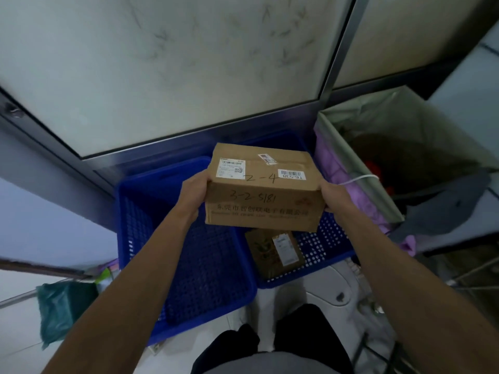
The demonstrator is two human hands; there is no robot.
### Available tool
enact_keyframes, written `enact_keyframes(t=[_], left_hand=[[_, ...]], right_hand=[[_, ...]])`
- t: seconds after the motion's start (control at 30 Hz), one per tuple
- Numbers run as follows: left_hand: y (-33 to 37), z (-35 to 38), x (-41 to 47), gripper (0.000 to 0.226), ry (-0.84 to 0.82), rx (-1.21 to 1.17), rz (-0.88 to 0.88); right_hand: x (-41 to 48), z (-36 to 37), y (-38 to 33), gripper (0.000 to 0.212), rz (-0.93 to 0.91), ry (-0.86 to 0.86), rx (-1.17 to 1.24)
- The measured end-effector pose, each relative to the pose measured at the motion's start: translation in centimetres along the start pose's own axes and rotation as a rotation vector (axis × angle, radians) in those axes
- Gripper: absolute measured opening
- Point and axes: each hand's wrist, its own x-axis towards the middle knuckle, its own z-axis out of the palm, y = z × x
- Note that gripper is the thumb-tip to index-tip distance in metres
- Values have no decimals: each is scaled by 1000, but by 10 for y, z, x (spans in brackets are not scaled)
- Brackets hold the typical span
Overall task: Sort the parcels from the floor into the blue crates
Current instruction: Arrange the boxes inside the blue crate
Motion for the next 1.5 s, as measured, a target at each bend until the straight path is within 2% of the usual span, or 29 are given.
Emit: enact_keyframes(t=[0.17,0.33,0.47,0.63,0.8,0.97,1.07,1.17,1.3,1.43,1.5], left_hand=[[3,24,16,28,-9,37,-7],[-6,52,25,25,46,1,-101],[-4,79,36,25,98,-21,-121],[-6,113,59,28,197,-61,-118],[-23,139,78,27,256,-98,-107],[-48,154,104,28,271,-82,-169],[-73,156,125,29,263,-41,-188],[-95,160,141,31,280,17,-212],[-135,173,169,25,313,117,-221],[-181,193,201,27,389,280,-228],[-206,200,215,39,392,368,-234]], right_hand=[[44,-7,-5,54,45,-9,-84],[91,-13,-8,28,70,-112,-182],[136,-20,-11,19,112,-180,-261],[170,-28,-15,23,78,-250,-225],[192,-31,-7,31,-26,-198,-263],[210,-20,6,29,-48,-211,-262],[235,-9,25,29,-18,-236,-263],[258,3,43,41,-7,-227,-248],[281,24,64,31,-52,-207,-196],[305,48,101,47,-35,-173,-216],[314,56,122,51,4,-184,-223]])
